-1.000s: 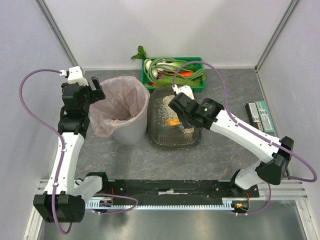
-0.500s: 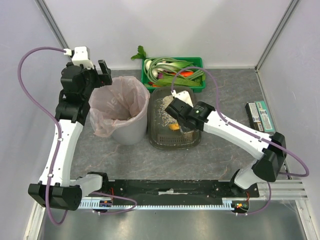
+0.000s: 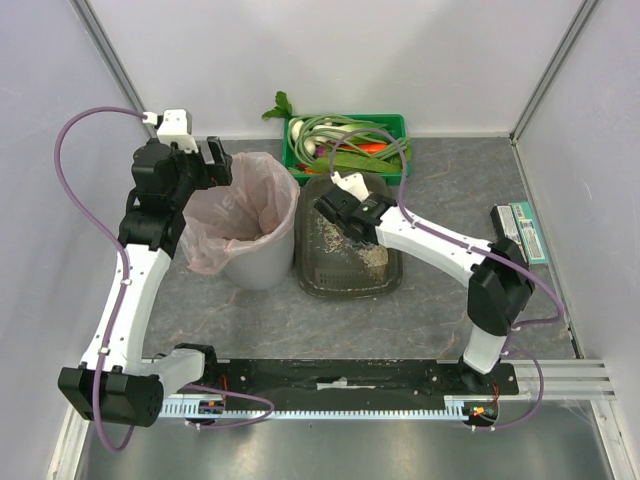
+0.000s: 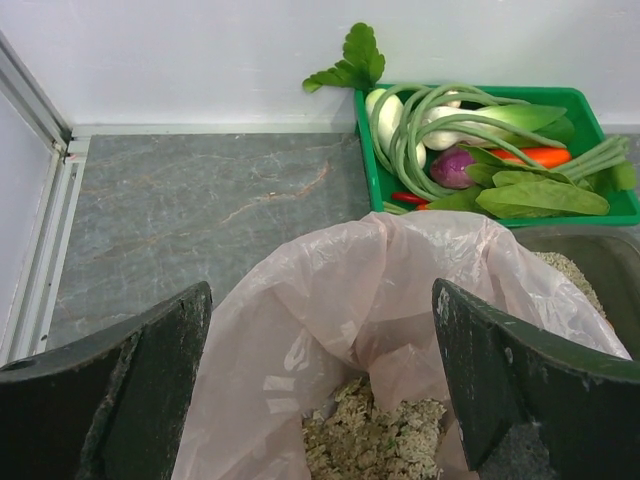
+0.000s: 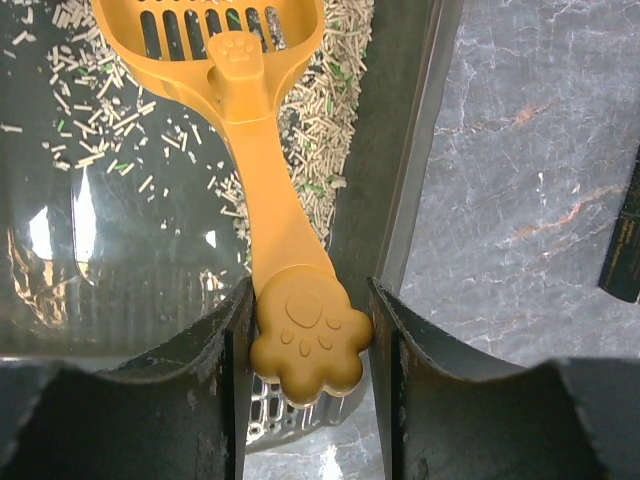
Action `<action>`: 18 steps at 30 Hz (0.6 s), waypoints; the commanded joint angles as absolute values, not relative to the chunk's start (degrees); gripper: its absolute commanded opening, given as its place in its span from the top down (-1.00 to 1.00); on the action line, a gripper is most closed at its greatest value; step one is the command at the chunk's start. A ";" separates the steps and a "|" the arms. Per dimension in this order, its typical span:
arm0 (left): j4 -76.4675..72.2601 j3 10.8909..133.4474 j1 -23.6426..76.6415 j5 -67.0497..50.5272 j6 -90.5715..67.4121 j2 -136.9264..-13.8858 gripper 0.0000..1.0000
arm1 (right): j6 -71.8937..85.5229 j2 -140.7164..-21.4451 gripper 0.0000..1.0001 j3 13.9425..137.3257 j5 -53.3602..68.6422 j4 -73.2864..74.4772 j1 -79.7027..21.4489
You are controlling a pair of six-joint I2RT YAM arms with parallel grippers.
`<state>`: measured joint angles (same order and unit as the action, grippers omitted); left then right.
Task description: Clean the litter box
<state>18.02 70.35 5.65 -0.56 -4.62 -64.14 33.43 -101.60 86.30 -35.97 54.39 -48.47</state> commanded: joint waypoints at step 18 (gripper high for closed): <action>14.68 69.52 4.83 -3.86 -5.89 -62.84 -0.93 | 31.91 -105.91 1.00 82.28 -39.11 35.98 -46.84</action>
<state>17.41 69.36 5.43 -1.78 -4.64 -64.07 32.32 -106.37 85.45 -37.12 44.05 -46.98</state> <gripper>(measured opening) 0.968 0.500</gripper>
